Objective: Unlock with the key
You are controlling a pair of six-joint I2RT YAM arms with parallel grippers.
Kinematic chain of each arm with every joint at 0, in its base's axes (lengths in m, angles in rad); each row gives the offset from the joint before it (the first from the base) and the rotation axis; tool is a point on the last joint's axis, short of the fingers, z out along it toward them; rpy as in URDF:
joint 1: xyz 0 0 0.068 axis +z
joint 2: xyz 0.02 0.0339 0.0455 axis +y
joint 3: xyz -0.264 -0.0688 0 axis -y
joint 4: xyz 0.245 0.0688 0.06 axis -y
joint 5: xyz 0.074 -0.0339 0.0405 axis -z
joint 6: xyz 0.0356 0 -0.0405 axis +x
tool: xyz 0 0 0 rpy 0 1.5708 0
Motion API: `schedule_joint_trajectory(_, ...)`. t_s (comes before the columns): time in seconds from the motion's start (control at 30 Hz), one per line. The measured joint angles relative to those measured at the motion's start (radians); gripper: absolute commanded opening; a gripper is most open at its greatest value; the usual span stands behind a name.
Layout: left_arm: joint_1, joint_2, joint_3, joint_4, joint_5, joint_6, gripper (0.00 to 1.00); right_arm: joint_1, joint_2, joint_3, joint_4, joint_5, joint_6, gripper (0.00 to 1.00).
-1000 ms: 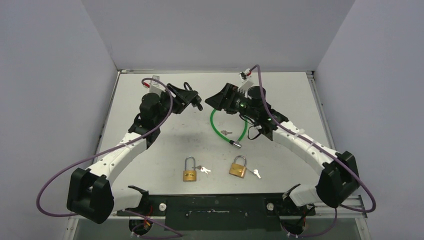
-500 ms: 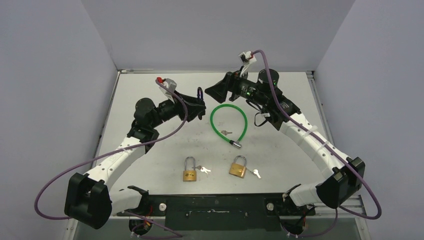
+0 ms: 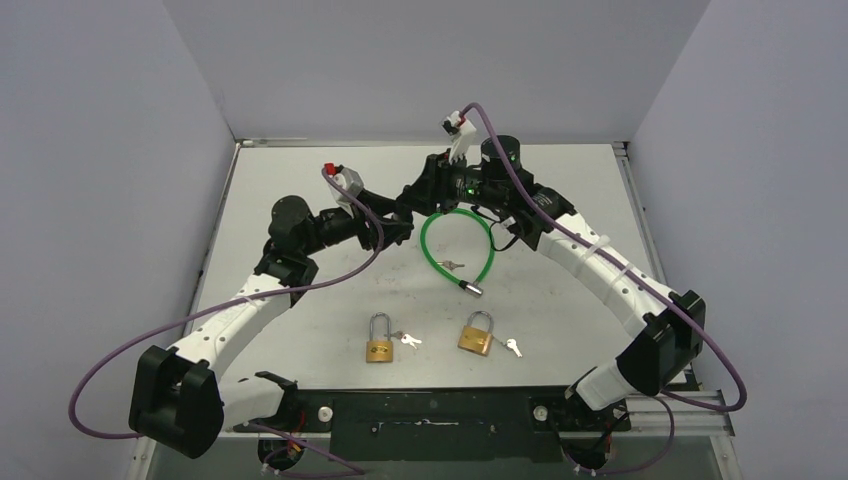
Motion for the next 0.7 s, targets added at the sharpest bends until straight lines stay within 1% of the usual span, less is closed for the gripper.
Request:
schedule_joint_trajectory(0.1, 0.000, 0.000, 0.000, -0.022, 0.005, 0.010, 0.00, 0.008, 0.003, 0.000, 0.000, -0.021, 0.008, 0.15)
schedule_joint_trajectory(0.13, 0.001, 0.000, 0.000, -0.028, 0.006, 0.011, 0.00, 0.009, 0.003, 0.000, 0.003, -0.034, 0.015, 0.09)
schedule_joint_trajectory(0.17, 0.001, 0.000, 0.000, -0.031, 0.010, 0.010, 0.06, 0.010, 0.003, -0.001, 0.008, -0.043, 0.013, 0.04)
schedule_joint_trajectory(0.2, 0.001, 0.000, 0.000, -0.034, 0.010, 0.011, 0.19, 0.010, 0.003, -0.004, 0.014, -0.061, 0.018, 0.00)
schedule_joint_trajectory(0.27, 0.005, 0.000, 0.001, -0.043, 0.024, 0.002, 0.41, 0.006, 0.002, -0.018, 0.039, -0.085, 0.018, 0.00)
schedule_joint_trajectory(0.3, 0.006, 0.000, 0.003, -0.049, 0.029, -0.006, 0.56, 0.004, 0.002, -0.026, 0.049, -0.096, 0.019, 0.00)
schedule_joint_trajectory(0.33, 0.008, 0.002, 0.005, -0.058, 0.035, -0.017, 0.68, -0.001, 0.002, -0.038, 0.069, -0.115, 0.021, 0.00)
schedule_joint_trajectory(0.37, 0.009, 0.002, 0.006, -0.067, 0.040, -0.028, 0.76, -0.003, 0.002, -0.051, 0.090, -0.132, 0.024, 0.00)
schedule_joint_trajectory(0.43, 0.009, 0.003, 0.010, -0.073, 0.051, -0.059, 0.88, -0.007, 0.002, -0.075, 0.119, -0.150, 0.028, 0.00)
schedule_joint_trajectory(0.47, 0.006, 0.003, 0.014, -0.076, 0.052, -0.064, 0.96, -0.008, 0.002, -0.087, 0.130, -0.154, 0.031, 0.00)
schedule_joint_trajectory(0.7, 0.004, -0.022, 0.024, -0.087, 0.001, -0.063, 0.97, -0.015, 0.002, -0.115, 0.162, -0.148, 0.072, 0.00)
